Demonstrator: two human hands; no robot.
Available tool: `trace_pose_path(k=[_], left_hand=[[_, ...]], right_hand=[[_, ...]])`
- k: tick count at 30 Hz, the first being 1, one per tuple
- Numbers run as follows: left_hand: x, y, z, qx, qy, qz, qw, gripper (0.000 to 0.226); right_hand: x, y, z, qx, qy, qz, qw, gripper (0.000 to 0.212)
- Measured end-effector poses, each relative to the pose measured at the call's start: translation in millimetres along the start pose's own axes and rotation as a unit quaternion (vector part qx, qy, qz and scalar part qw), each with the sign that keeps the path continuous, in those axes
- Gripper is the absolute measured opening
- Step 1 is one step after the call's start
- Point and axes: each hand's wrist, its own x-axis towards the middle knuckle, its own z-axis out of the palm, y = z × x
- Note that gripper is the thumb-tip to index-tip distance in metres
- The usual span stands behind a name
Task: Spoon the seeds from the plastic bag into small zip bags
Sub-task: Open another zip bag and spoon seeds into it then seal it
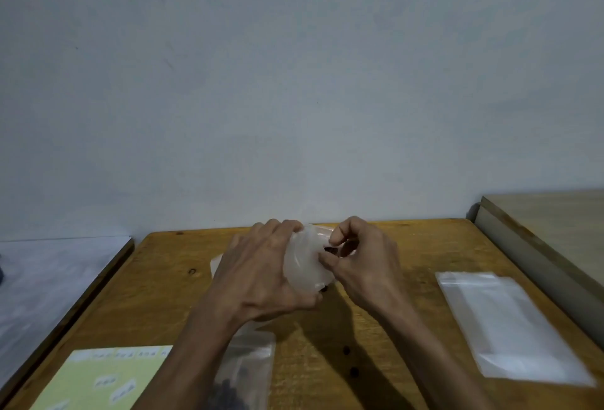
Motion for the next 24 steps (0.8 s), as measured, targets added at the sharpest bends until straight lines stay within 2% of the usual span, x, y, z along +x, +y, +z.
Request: trace_pose_path(k=[2,4,5,7,8,10,11,13,15,17,20,22,24], left_hand=[[-0.5,-2.7,1.5,-0.026,-0.015,-0.002,1.000,0.104],[-1.0,-4.1,2.4,-0.053,-0.031,-0.004,0.998,0.106],[-1.3,-5.9,3.3,-0.069,-0.034,-0.009,0.997,0.107],[-2.2,-12.4,4.8,-0.101,-0.033,-0.030,0.994,0.109],[-2.4,-18.2,6.6,-0.110,-0.035,-0.044,0.992,0.110],[-2.8,-30.3,10.9,-0.117,-0.054,-0.077,0.989,0.110],[-2.7,-35.6,13.0,-0.120,-0.067,-0.089,0.986,0.110],[0.2,-43.1,17.6,-0.132,-0.095,-0.101,0.982,0.108],[5.5,-45.7,21.8,-0.151,-0.122,-0.100,0.976,0.105],[11.6,-47.0,26.0,-0.172,-0.141,-0.100,0.970,0.108],[23.2,-48.8,31.7,-0.207,-0.163,-0.107,0.959,0.124],[32.2,-48.6,33.9,-0.222,-0.172,-0.113,0.953,0.125],[41.3,-46.6,36.5,-0.229,-0.186,-0.116,0.949,0.125]], right_hand=[[1.5,0.5,-4.8,0.013,-0.085,-0.034,0.996,0.017],[2.6,0.4,-6.9,0.047,-0.181,-0.049,0.981,0.023],[3.9,2.2,-6.9,0.068,-0.191,-0.044,0.978,0.023],[6.5,11.8,-5.5,0.113,-0.129,-0.002,0.985,0.015],[8.3,20.8,-4.7,0.085,-0.076,0.026,0.993,0.012],[10.0,40.2,-6.8,-0.102,-0.014,0.070,0.992,0.023],[8.3,47.7,-9.1,-0.187,-0.024,0.095,0.978,0.035],[5.6,57.6,-13.2,-0.213,-0.067,0.163,0.961,0.053],[4.4,65.1,-12.4,-0.123,-0.082,0.217,0.965,0.055],[2.8,70.2,-8.0,0.017,-0.066,0.260,0.963,0.038],[4.0,72.5,3.0,0.177,-0.006,0.311,0.934,0.016],[7.0,69.2,12.9,0.264,0.036,0.343,0.901,0.009],[9.8,66.7,23.2,0.292,0.058,0.356,0.886,0.006]])
